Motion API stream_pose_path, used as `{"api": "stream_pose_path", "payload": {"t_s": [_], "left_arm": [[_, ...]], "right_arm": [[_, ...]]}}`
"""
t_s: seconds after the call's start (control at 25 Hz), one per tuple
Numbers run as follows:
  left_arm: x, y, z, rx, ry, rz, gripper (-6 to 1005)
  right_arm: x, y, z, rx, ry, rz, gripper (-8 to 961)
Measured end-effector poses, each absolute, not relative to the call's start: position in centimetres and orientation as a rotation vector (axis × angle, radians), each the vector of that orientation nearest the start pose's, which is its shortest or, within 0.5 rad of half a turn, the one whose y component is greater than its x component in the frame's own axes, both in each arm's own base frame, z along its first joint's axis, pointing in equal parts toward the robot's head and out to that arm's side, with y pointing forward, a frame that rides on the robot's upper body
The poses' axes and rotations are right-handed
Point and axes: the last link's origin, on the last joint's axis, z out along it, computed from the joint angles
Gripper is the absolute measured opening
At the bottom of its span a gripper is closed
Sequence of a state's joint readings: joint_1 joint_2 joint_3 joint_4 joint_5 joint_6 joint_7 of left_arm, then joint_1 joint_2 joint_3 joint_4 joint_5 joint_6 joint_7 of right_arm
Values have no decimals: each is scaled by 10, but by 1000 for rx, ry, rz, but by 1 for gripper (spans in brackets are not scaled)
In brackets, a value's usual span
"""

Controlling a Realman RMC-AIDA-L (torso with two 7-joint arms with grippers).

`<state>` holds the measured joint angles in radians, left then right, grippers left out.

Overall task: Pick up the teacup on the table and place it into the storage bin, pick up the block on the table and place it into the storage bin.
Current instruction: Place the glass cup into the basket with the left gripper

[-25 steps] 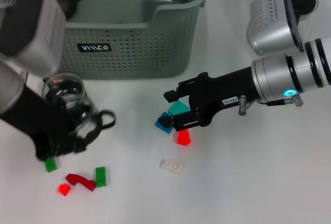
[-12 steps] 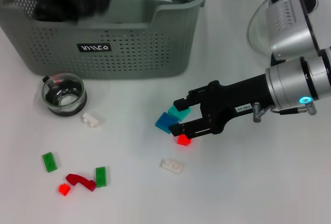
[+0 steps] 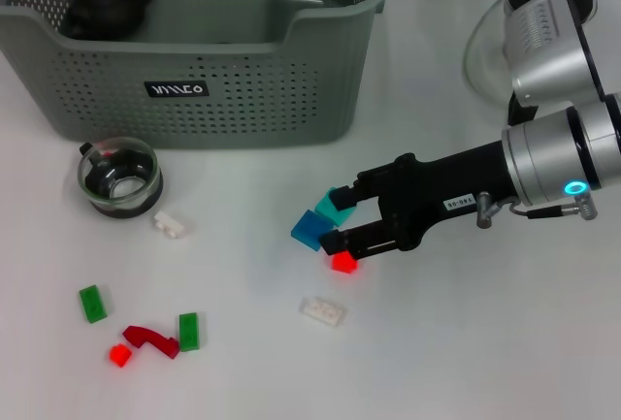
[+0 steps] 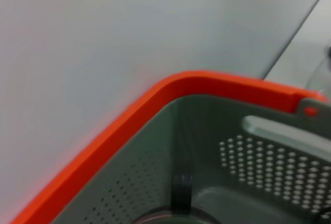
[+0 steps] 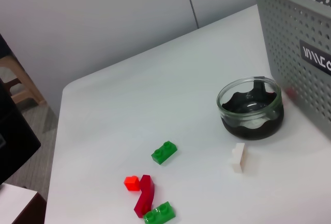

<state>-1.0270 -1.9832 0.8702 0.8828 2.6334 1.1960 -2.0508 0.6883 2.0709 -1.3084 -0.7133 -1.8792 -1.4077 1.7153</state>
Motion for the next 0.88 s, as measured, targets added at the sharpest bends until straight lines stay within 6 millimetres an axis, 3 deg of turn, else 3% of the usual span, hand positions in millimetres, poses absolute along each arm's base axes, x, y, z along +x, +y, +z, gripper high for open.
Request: {"api": "stream_pose_path", "payload": {"t_s": [0.24,0.88], "left_arm": [[-131,498,30,-2438,-378,259,117],[-145,491,-9,-2375,-238,394,159]], "right_arm": [[178,345,-68,-3115,567,332,685],[177,347,-69,-3107,548,330,685]]}}
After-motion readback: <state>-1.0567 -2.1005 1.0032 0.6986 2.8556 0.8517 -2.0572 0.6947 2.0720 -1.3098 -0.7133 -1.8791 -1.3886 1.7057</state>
